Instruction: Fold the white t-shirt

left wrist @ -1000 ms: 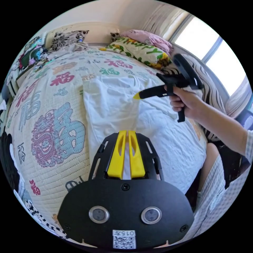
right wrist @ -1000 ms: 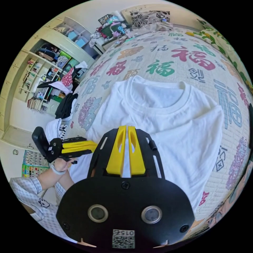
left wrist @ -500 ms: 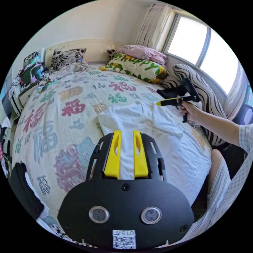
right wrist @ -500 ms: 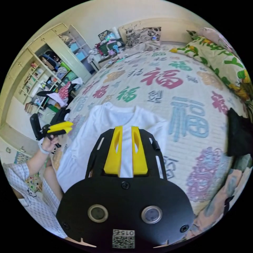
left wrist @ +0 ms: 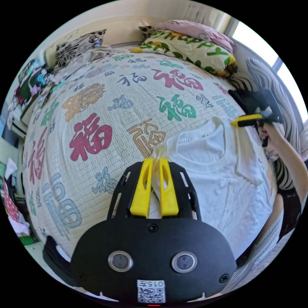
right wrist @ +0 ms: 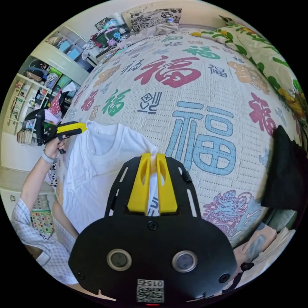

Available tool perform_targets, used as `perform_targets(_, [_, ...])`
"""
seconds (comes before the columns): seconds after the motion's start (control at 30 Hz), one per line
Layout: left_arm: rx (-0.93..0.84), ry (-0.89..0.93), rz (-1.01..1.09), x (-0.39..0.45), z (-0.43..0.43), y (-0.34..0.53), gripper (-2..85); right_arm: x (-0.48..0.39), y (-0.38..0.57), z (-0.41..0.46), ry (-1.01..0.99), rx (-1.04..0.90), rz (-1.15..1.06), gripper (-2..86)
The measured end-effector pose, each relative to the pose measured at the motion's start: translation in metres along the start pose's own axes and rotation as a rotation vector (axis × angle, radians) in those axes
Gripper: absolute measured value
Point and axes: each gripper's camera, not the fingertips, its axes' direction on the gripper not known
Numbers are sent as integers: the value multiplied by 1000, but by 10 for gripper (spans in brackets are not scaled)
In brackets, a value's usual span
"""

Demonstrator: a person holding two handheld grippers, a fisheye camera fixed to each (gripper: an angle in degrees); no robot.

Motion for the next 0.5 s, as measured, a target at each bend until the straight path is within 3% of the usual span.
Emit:
perform_targets(0.33, [36, 1, -66, 0, -35, -18, -4, 20, 26, -16, 23, 53, 40, 3])
perform_targets(0.5, [141, 23, -110, 8, -68, -5, -4, 13, 53, -32, 31, 145, 38, 3])
